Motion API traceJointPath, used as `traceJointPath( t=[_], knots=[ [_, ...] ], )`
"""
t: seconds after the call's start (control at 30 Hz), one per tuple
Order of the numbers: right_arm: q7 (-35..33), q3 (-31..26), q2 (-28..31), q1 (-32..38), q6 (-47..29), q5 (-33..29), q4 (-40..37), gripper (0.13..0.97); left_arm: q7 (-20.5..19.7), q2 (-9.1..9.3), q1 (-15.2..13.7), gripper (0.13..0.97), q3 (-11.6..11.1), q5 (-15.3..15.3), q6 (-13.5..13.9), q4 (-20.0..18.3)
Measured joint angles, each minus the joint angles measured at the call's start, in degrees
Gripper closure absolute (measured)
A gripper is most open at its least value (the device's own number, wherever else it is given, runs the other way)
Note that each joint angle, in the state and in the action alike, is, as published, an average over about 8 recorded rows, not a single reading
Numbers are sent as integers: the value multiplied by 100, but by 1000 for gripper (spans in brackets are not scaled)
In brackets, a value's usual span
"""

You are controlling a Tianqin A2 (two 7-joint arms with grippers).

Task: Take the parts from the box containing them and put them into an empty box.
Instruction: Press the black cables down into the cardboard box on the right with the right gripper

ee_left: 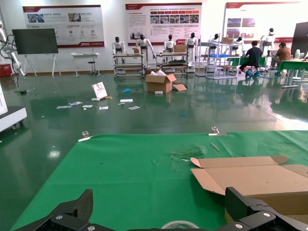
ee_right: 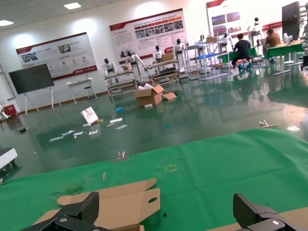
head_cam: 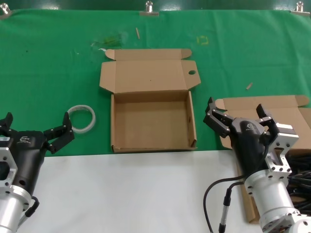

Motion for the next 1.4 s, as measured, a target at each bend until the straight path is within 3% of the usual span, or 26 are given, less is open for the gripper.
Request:
traceJointPath(
  t=[1.03, 1.4],
  knots=[
    [-8, -15, 0, -2, 16, 4, 2, 129, 0, 0, 0, 132, 0, 0, 0, 0],
    [-634, -611, 11, -117, 818, 480, 106, 129, 0, 0, 0, 132, 0, 0, 0, 0]
  ],
)
